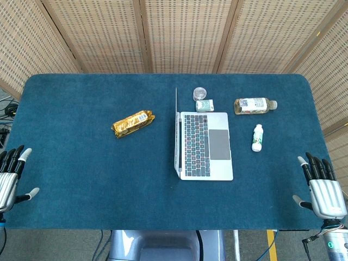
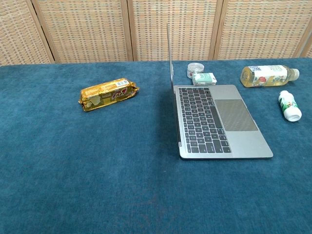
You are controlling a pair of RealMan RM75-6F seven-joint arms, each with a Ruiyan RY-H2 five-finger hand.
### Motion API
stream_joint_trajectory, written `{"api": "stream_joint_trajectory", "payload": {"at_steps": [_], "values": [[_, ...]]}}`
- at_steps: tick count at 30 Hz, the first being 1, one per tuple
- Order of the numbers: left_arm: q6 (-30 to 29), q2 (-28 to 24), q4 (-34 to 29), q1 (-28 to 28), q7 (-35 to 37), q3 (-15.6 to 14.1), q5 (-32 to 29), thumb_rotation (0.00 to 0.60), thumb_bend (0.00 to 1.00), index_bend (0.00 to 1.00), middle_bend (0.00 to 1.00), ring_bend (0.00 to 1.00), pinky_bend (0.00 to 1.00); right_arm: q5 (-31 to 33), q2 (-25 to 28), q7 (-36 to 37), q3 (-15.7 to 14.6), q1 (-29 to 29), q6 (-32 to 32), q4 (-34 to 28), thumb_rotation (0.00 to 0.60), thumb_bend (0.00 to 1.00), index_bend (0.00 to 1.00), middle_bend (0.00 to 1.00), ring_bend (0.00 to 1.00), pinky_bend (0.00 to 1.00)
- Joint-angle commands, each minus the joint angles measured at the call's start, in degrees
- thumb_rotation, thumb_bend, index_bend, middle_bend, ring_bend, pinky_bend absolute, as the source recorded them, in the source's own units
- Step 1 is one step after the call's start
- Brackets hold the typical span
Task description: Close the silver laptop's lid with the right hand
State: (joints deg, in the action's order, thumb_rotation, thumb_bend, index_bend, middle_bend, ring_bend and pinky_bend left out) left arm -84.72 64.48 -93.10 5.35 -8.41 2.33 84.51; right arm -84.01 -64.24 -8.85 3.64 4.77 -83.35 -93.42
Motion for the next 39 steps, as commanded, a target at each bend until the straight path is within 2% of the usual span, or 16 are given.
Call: {"api": "stream_joint_trajectory", "payload": {"at_steps": [1,22,28,39], "values": [[-0.12,0.0,-0.05,-0.05,-0.06,0.0,0.06,0.6,0.05,0.0,0.0,0.0,0.0,0.01,0.02,0.12,0.0,0.01,0.04,0.05,0.6,0.05,0.0,0.0,0.0,0.0],[-0.25,-0.18,-0.23,-0.15,0.16,-0.07,0.29,0.6,0.05,0.0,0.0,0.0,0.0,-0.81,-0.09,0.49,-0.14,-0.14,-0.59,0.0,0.6,0.05,0.0,0.0,0.0,0.0],[-0.36,-0.16,-0.49,-0.21,-0.21,-0.09,0.28,0.6,0.05,0.0,0.0,0.0,0.0,-0.74,0.12,1.05,-0.12,-0.17,-0.53,0.07,0.6,0.09,0.0,0.0,0.0,0.0],[-0.42,-0.27,-0.58,-0.27,-0.1,-0.05,0.21,0.6,0.05,0.0,0.0,0.0,0.0,-1.13,0.2,1.28,-0.12,-0.1,-0.64,-0.13,0.6,0.1,0.0,0.0,0.0,0.0]]}}
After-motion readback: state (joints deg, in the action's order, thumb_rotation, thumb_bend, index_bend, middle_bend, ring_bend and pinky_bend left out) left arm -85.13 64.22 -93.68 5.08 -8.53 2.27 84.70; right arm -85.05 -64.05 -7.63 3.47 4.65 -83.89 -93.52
